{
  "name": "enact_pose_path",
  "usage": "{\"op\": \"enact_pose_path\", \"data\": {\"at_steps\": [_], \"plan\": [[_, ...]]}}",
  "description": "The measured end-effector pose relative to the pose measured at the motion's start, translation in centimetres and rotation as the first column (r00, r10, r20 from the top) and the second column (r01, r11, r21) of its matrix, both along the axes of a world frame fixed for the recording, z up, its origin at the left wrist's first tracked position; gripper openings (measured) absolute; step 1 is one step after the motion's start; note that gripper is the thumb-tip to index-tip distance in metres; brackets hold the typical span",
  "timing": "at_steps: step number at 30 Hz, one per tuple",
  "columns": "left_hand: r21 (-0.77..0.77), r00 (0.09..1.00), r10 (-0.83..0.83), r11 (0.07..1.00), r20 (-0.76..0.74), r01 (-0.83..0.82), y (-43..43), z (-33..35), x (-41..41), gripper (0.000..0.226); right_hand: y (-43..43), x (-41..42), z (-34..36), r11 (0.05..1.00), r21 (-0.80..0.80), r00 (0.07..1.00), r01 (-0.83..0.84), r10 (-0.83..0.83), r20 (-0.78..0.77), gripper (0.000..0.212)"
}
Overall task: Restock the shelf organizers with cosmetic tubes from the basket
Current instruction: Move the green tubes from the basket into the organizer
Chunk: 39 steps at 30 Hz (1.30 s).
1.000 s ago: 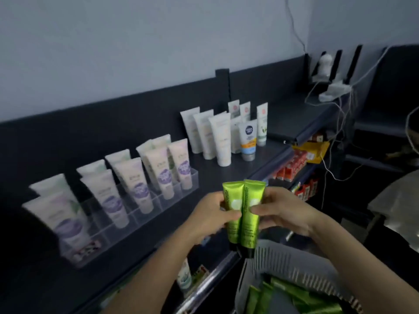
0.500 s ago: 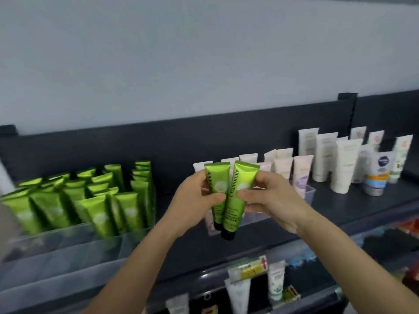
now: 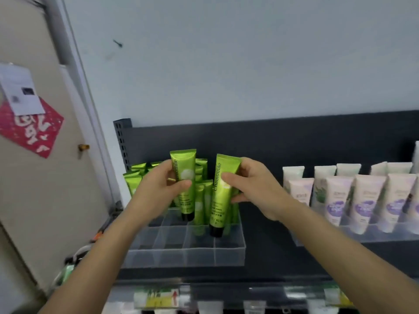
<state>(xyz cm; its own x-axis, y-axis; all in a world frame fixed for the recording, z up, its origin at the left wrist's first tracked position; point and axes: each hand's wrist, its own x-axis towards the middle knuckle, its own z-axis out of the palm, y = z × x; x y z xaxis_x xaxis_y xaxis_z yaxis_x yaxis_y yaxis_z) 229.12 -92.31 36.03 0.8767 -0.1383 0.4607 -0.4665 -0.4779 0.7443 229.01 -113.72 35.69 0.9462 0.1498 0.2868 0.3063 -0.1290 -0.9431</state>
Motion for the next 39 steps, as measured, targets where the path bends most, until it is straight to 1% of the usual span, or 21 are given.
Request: {"op": "enact_pose_path", "data": {"at_steps": [2,5,9,12,15,18,20,23,25,28,29,31,33,35,39], "plan": [[0.014,0.996,0.084,0.996,-0.021,-0.083,2.5,-0.1,0.6,0.019,2.2,0.7,0.6,0.996,-0.091,0.999,-0.001,0.004,0.037,0.021],[0.052,0.982,0.189,0.981,-0.02,-0.187,5.6,-1.2,1.8,0.02,5.3,1.4,1.6,0.981,-0.195,0.991,-0.002,0.028,0.128,0.018],[0.129,0.954,0.3,0.947,-0.024,-0.295,7.7,-3.5,3.7,0.022,8.7,2.5,2.5,0.934,-0.35,0.958,0.078,0.027,0.286,0.018],[0.148,0.946,0.32,0.939,-0.056,-0.31,8.1,-5.1,4.9,0.02,10.3,3.8,2.4,0.84,-0.524,0.936,0.138,0.062,0.346,0.016],[0.165,0.945,0.311,0.942,-0.1,-0.293,8.4,-6.2,5.7,0.017,11.4,5.4,1.5,0.726,-0.667,0.937,0.165,0.095,0.336,0.017],[0.195,0.942,0.3,0.943,-0.152,-0.269,8.8,-6.7,6.0,0.02,11.9,6.6,0.4,0.629,-0.758,0.95,0.171,0.099,0.296,0.033],[0.187,0.94,0.29,0.948,-0.179,-0.257,9.1,-6.8,6.1,0.026,11.9,6.9,-0.1,0.563,-0.805,0.95,0.184,0.107,0.293,0.035],[0.14,0.938,0.292,0.953,-0.185,-0.269,9.6,-6.7,6.0,0.043,12.2,6.8,-0.4,0.434,-0.861,0.927,0.263,0.132,0.35,0.03],[0.117,0.934,0.31,0.949,-0.177,-0.293,9.7,-6.6,5.7,0.056,12.3,6.7,-0.6,0.398,-0.87,0.92,0.29,0.133,0.368,0.027],[0.127,0.924,0.372,0.924,-0.085,-0.36,9.5,-6.1,5.3,0.072,12.2,6.9,-0.6,0.43,-0.852,0.923,0.3,0.094,0.373,0.019],[0.139,0.922,0.385,0.916,-0.039,-0.377,9.4,-5.9,5.2,0.076,12.2,6.9,-0.5,0.457,-0.839,0.926,0.296,0.078,0.369,0.019],[0.203,0.91,0.409,0.887,0.074,-0.415,9.2,-5.4,4.9,0.079,12.0,6.8,-0.3,0.525,-0.803,0.931,0.281,0.053,0.36,0.025],[0.275,0.893,0.406,0.851,0.193,-0.447,8.7,-4.9,4.6,0.077,11.7,6.5,-0.2,0.588,-0.764,0.933,0.267,0.042,0.359,0.036],[0.317,0.883,0.377,0.832,0.28,-0.456,7.8,-4.4,4.2,0.073,11.2,6.1,-0.1,0.642,-0.712,0.921,0.283,0.025,0.388,0.041],[0.344,0.881,0.269,0.845,0.39,-0.41,5.1,-3.6,3.1,0.065,8.7,4.6,0.6,0.738,-0.574,0.88,0.354,-0.056,0.471,0.036]]}}
